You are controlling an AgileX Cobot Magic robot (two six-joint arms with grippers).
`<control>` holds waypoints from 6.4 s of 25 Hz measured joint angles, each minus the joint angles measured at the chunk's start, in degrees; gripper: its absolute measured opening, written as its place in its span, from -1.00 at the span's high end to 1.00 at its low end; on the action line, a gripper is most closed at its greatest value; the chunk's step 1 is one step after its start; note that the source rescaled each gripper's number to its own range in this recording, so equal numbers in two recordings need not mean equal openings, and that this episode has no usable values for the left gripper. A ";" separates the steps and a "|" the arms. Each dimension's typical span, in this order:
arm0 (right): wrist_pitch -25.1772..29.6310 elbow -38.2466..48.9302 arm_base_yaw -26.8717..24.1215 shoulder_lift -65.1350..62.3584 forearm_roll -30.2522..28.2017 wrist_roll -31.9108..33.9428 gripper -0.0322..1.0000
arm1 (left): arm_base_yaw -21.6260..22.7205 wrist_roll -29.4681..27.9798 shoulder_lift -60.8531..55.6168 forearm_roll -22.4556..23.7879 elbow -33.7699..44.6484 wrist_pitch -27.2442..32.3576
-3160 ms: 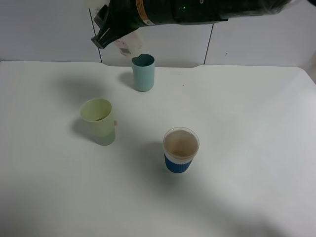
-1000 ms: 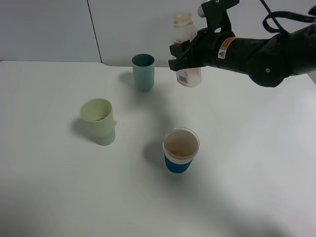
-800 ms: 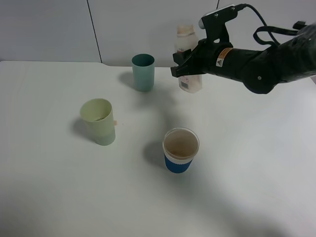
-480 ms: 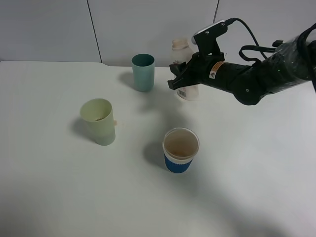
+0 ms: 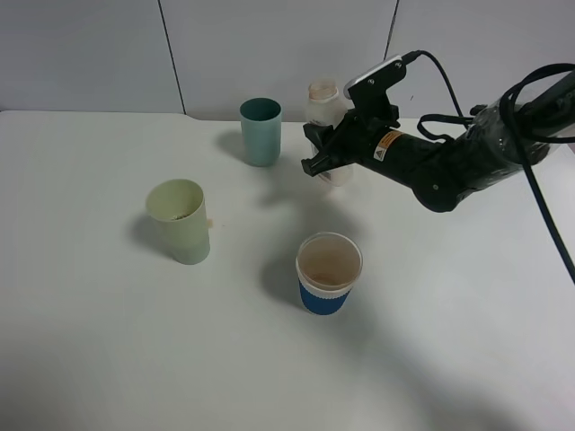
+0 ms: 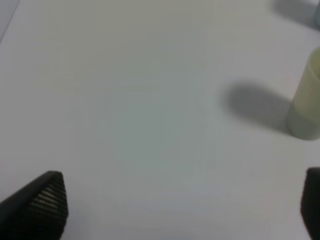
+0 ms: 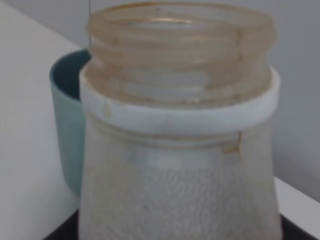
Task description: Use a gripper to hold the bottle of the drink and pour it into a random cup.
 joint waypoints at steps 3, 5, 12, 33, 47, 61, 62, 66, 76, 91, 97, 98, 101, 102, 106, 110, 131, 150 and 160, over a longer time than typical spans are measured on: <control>-2.13 -0.03 -0.05 1.51 -0.29 0.00 0.88 | 0.00 0.00 0.00 0.00 0.00 0.00; -3.01 -0.03 -0.05 2.16 -0.52 0.00 0.88 | 0.00 0.00 0.00 0.00 0.00 0.00; -7.52 0.09 -0.05 4.32 -0.90 0.05 0.88 | 0.00 0.00 0.00 0.00 0.00 0.00; -16.57 0.27 -0.05 10.06 -0.90 0.22 0.88 | 0.00 0.00 0.00 0.00 0.00 0.00; -16.51 0.27 -0.07 10.06 0.14 6.53 0.88 | 0.00 0.00 0.00 0.00 0.00 0.00; -16.51 0.27 -0.07 9.93 -0.57 7.81 0.78 | 0.00 0.00 0.00 0.00 0.00 0.00; -16.24 0.27 -0.07 9.66 -0.87 7.81 0.71 | 0.00 0.00 0.00 0.00 0.00 0.00; -15.88 0.27 -0.07 8.69 -1.13 8.31 0.06 | 0.00 0.00 0.00 0.00 0.00 0.00; -11.55 0.31 -0.07 7.46 -0.90 9.29 -0.87 | 0.00 0.00 0.00 0.00 0.00 0.00; 13.24 0.51 0.49 -15.37 -0.90 9.72 -0.89 | 0.00 0.00 0.00 0.00 0.00 0.00; 18.92 0.51 0.49 -27.97 0.59 8.77 -0.89 | 0.00 0.00 0.00 0.00 0.00 0.00; 20.48 0.51 0.49 -30.05 1.14 7.28 -0.89 | 0.00 0.00 0.00 0.00 0.00 0.00; 25.30 0.51 0.49 -35.36 3.36 1.19 -0.89 | 0.00 0.00 0.00 0.00 0.00 0.00; 26.94 0.51 0.49 -37.07 4.22 -0.97 -0.89 | 0.00 0.00 0.00 0.00 0.00 0.00; 32.13 0.51 0.49 -43.04 6.80 -6.27 -0.89 | 0.00 0.00 0.00 0.00 0.00 0.00; 33.03 0.51 -0.39 -48.33 7.33 -5.42 -0.89 | 0.00 0.00 0.00 0.00 0.00 0.00; 60.08 0.51 -13.41 -77.33 0.71 2.66 -0.89 | 0.00 0.00 0.00 0.00 0.00 0.00; 91.19 13.33 -15.79 -107.40 0.12 9.74 -0.89 | 0.00 0.00 0.00 0.00 0.00 0.00; 108.74 14.93 -15.79 -118.76 2.54 10.32 -0.89 | 0.00 0.00 0.00 0.00 0.00 0.00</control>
